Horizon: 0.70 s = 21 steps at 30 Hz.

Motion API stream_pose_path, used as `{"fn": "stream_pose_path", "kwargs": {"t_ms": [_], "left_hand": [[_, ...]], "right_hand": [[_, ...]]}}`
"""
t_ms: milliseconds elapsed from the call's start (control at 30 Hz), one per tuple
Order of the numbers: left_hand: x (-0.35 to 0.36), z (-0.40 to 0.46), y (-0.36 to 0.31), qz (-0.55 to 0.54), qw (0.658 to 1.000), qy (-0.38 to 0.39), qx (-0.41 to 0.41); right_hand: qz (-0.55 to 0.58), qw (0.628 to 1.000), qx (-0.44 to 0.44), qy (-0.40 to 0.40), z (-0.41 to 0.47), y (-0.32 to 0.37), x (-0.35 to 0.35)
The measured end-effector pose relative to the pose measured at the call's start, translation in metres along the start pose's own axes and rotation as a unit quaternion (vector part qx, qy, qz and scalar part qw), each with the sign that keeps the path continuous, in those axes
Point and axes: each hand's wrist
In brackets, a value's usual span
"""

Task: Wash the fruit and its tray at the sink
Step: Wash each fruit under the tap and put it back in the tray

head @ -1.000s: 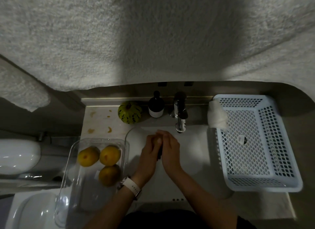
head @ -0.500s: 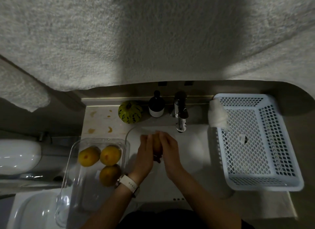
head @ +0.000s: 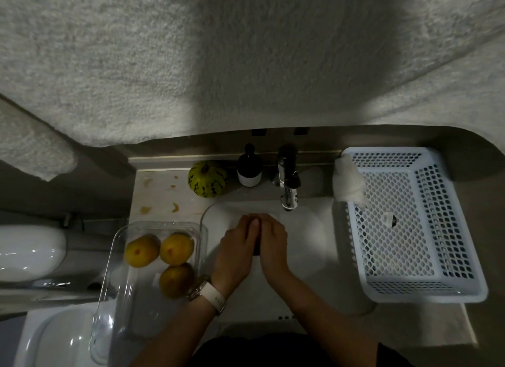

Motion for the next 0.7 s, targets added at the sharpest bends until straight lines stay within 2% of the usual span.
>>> {"fn": "stream_pose_path", "kwargs": {"t_ms": [33,67,100,133,167,200,233,300,367,400,433,467,500,533,567,600,667,700], "left_hand": [[-0.001,0.000,-0.003,0.012,1.000,0.006,-0.004],[-0.003,0.000,-0.005,0.042,0.999,0.020,-0.003],[-0.004,0.001,-0.005,0.087,0.995,0.043,0.010],[-0.005,0.002,-0.002,0.115,0.991,0.059,0.024],[-0.006,0.002,0.000,0.114,0.991,0.060,0.029],[-0.005,0.000,-0.002,0.078,0.995,0.046,0.033],[-0.005,-0.001,-0.003,0.047,0.998,0.029,0.037],[0.002,0.003,-0.003,0.055,0.998,0.017,0.021],[0.006,0.010,-0.004,0.084,0.995,0.030,-0.047],[0.005,0.013,-0.003,0.046,0.993,0.051,-0.094],[0.001,0.016,-0.004,-0.042,0.984,0.071,-0.160],[-0.002,0.018,-0.008,-0.198,0.946,0.097,-0.237],[-0.005,0.018,-0.012,-0.321,0.894,0.114,-0.290],[-0.006,0.019,-0.009,-0.393,0.855,0.088,-0.326],[-0.005,0.020,-0.010,-0.382,0.863,0.086,-0.319],[-0.003,0.019,-0.012,-0.306,0.906,0.090,-0.279],[-0.003,0.019,-0.017,-0.101,0.979,0.093,-0.150],[0.000,0.019,-0.014,-0.024,0.990,0.109,-0.084]], "right_hand": [[0.063,0.992,0.106,0.006,0.007,0.003,-0.001],[0.129,0.966,0.222,0.034,0.013,0.006,-0.004],[0.195,0.924,0.323,0.068,0.017,0.010,-0.009],[0.221,0.896,0.375,0.088,0.019,0.012,-0.013],[0.214,0.891,0.389,0.090,0.023,0.012,-0.013],[0.162,0.912,0.369,0.081,0.024,0.013,-0.012],[0.083,0.944,0.311,0.071,0.023,0.014,-0.007],[-0.081,0.985,0.150,0.020,0.014,0.010,0.004],[-0.099,0.995,0.001,-0.021,0.006,0.005,0.008],[-0.104,0.992,-0.056,-0.031,0.004,0.003,0.006],[-0.147,0.982,-0.114,-0.027,0.003,0.003,0.002],[-0.218,0.960,-0.177,-0.004,0.002,0.001,-0.003],[-0.286,0.925,-0.251,0.020,0.005,-0.003,-0.009],[-0.325,0.898,-0.294,0.046,0.007,-0.008,-0.014],[-0.334,0.888,-0.311,0.065,0.011,-0.012,-0.017],[-0.317,0.894,-0.311,0.067,0.012,-0.014,-0.020],[-0.202,0.946,-0.251,0.036,0.007,-0.013,-0.018],[-0.117,0.975,-0.190,0.006,0.006,-0.011,-0.015]]}}
Point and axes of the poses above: each hand's wrist, its own z-axis towards the middle knuckle, its own x-axis out of the palm, y = z × x, and after that the axes turned 11 degrees about -z, right-handed
